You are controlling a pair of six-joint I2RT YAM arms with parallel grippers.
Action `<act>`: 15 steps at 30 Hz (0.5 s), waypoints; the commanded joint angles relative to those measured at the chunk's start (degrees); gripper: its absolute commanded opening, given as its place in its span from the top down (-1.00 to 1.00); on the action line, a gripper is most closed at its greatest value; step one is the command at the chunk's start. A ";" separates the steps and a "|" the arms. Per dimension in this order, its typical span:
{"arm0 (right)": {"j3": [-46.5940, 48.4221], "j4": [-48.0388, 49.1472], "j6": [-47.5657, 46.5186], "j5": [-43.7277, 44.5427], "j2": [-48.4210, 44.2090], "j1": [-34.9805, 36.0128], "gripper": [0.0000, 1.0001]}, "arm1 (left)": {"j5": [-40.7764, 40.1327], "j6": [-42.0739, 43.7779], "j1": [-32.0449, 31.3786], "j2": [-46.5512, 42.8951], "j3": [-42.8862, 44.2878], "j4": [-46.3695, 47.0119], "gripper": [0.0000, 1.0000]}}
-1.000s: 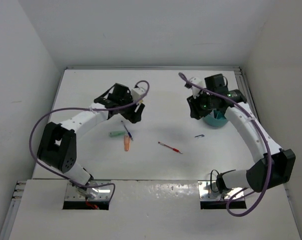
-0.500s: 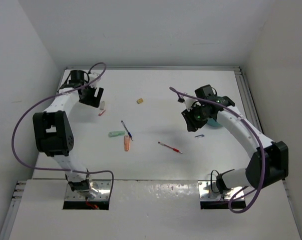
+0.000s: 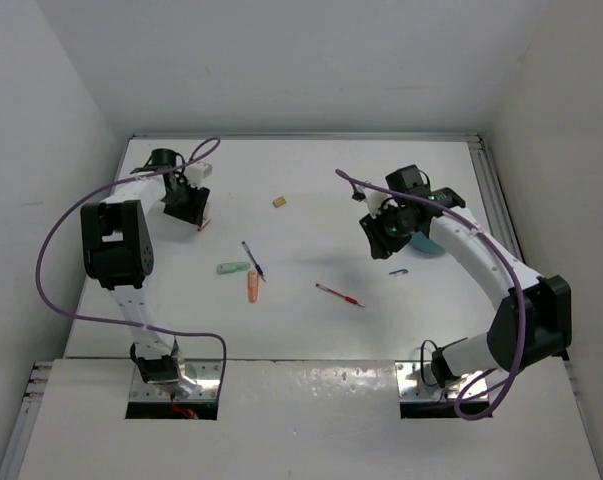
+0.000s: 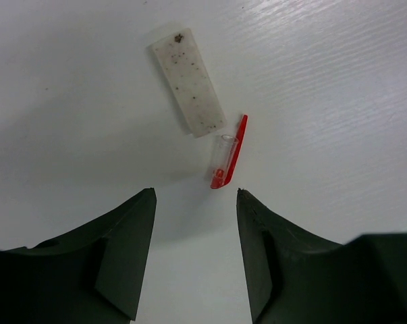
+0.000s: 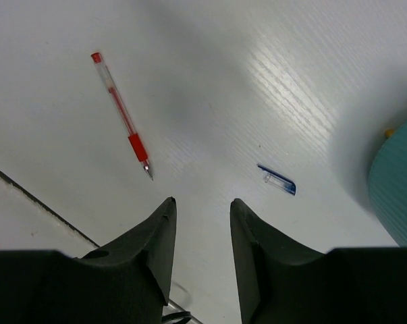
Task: Sort the stationery into containers
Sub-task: Pick up the pen cap from the center of the board.
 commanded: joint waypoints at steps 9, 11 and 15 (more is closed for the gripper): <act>4.20 1.03 0.68 -0.74 1.85 0.16 0.25 | 2.27 -2.07 -0.94 2.43 0.28 2.91 -0.17; 4.46 1.12 0.68 -0.65 1.85 0.25 0.25 | 1.74 -2.17 -1.21 2.69 -0.08 3.62 -0.17; 4.64 1.12 0.77 -0.73 2.11 -0.01 0.25 | 0.95 -2.26 -1.91 3.04 -0.52 4.59 -0.08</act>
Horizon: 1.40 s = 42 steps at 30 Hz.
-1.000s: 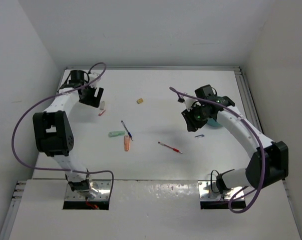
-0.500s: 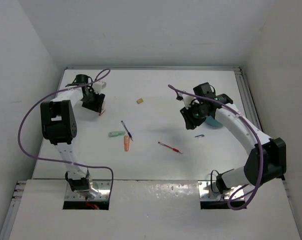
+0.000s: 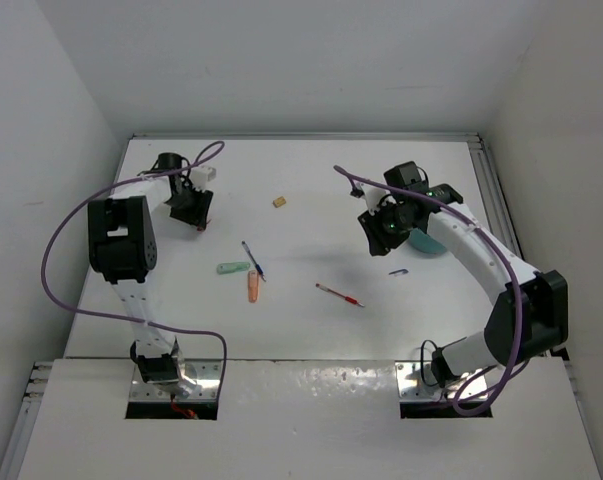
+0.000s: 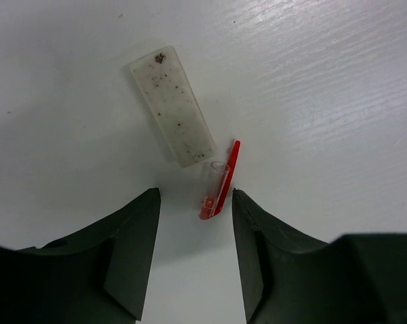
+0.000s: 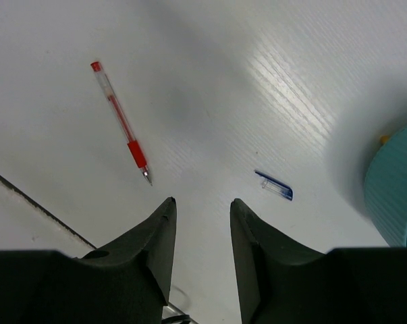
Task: Sort the stationery into containers
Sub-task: Pick up the pen cap from the center of the board.
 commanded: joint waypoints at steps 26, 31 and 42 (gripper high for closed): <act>7.53 4.81 9.16 -9.35 -1.93 -3.70 0.28 | 11.10 -3.44 -4.47 -11.69 -6.49 0.35 1.00; 16.30 6.24 21.53 -16.04 -0.81 -3.97 0.25 | 19.82 -8.01 -10.79 -22.05 -2.88 0.25 1.00; 21.93 26.27 48.18 -28.62 0.69 -3.27 0.11 | 28.18 -26.38 -23.80 -35.95 -3.23 12.90 1.00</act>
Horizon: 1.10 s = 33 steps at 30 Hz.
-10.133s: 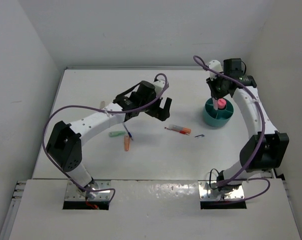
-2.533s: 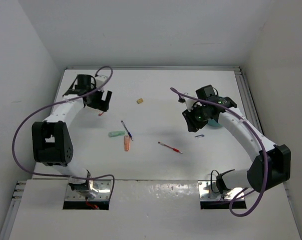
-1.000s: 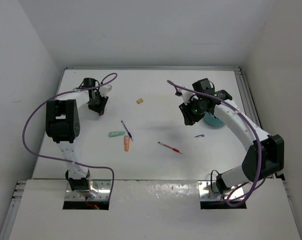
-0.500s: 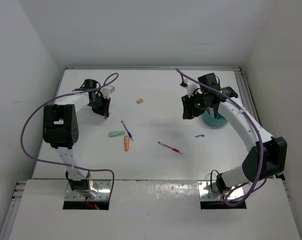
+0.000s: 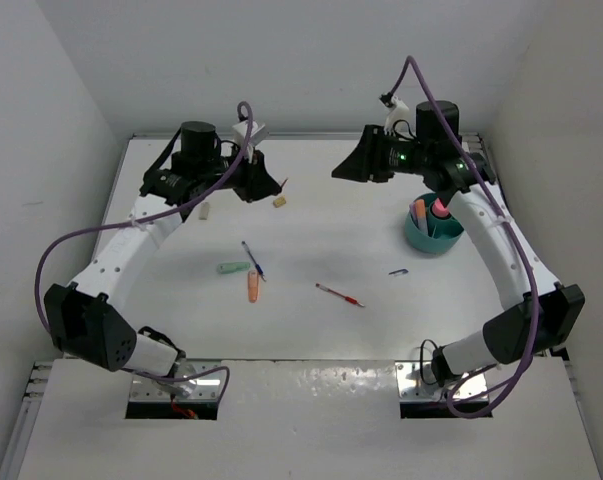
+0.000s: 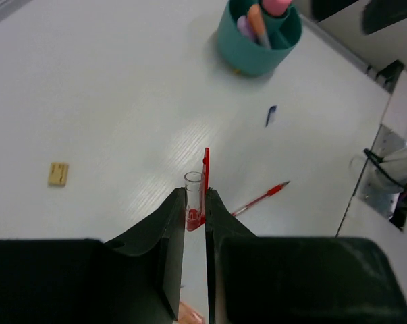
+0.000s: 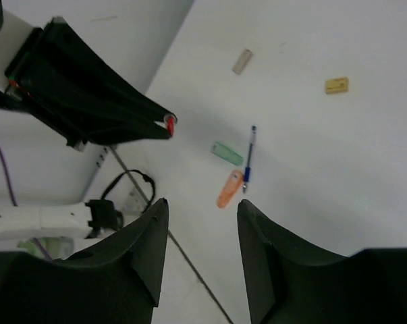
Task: Sort the stationery into containers
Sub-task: Pick up the pen cap from the center of the board.
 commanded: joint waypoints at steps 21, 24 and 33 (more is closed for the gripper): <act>2.47 9.91 12.40 -0.73 4.26 6.49 0.11 | 0.92 -15.46 -8.96 0.27 4.10 12.64 1.00; 1.94 9.74 12.05 -0.56 4.34 7.28 0.13 | 0.92 -15.37 -9.05 0.71 4.71 12.47 1.00; 1.06 11.06 12.67 -1.43 5.14 7.46 0.59 | 1.53 -15.98 -9.49 0.97 5.68 12.81 1.00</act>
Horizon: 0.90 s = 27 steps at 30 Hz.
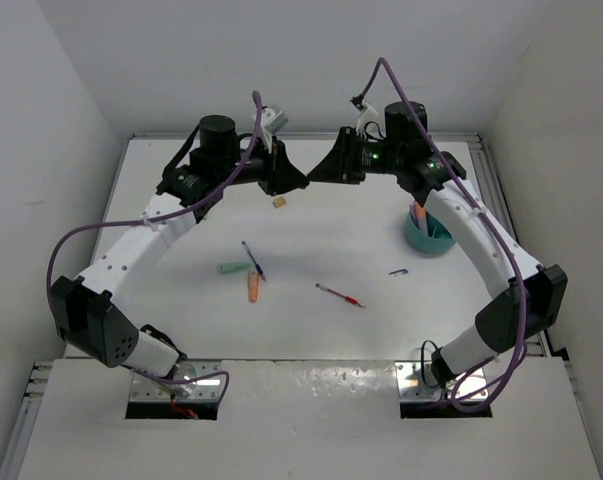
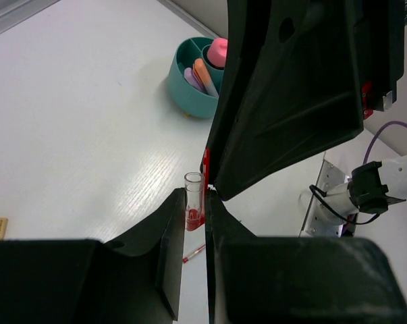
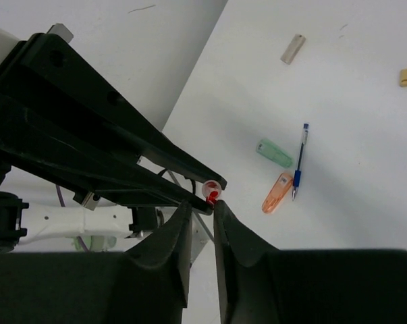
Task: Sort the stationery into containers
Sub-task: Pick up the pen cap from the center of the board.
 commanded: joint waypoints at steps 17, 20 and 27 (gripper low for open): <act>-0.36 2.02 1.02 1.04 -0.16 -1.69 0.51 | 1.64 -0.49 -1.01 -1.09 1.22 1.93 1.00; -0.18 2.55 1.81 0.87 0.02 -1.86 0.48 | 1.99 -0.57 -1.01 -0.83 1.22 2.11 1.00; 0.00 3.78 3.04 0.16 0.55 -1.86 0.66 | 2.00 -0.57 -1.88 -0.74 1.30 2.46 1.00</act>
